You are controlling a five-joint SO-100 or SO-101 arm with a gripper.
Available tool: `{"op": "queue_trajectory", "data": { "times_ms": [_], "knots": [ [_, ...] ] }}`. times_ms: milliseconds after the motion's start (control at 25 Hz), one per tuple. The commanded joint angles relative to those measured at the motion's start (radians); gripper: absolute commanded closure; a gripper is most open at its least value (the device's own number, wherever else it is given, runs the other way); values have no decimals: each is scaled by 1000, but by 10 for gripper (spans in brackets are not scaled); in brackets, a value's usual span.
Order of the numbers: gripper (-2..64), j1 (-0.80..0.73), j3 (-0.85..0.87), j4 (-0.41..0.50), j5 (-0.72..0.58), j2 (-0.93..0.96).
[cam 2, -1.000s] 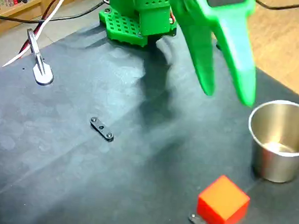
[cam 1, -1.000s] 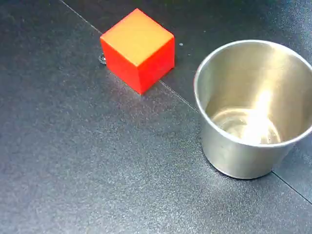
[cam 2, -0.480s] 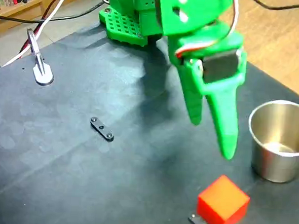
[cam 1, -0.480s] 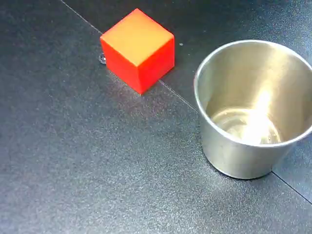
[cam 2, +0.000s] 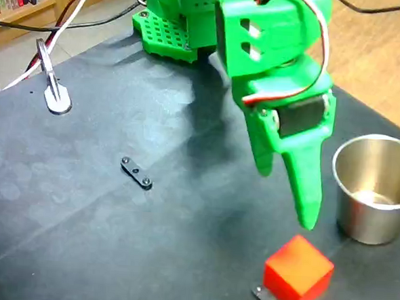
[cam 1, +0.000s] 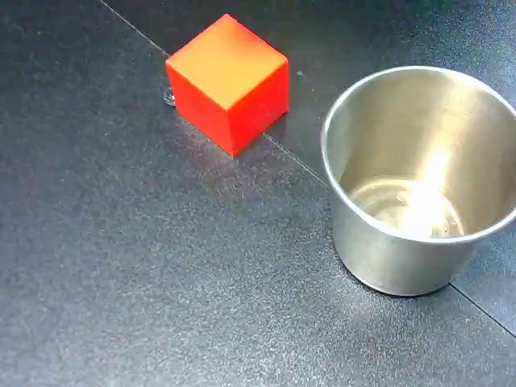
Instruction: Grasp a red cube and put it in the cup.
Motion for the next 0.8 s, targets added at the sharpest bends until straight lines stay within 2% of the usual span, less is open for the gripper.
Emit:
{"op": "queue_trajectory", "data": {
  "times_ms": [0,160,440,680,760],
  "knots": [
    [298,-9,-89,21,-6,-29],
    [298,-9,-97,21,-9,-61],
    [298,-11,-98,2,-138,-103],
    [298,-41,-98,-3,-144,-141],
    [298,-51,-98,-29,-144,-143]
  ]
}}
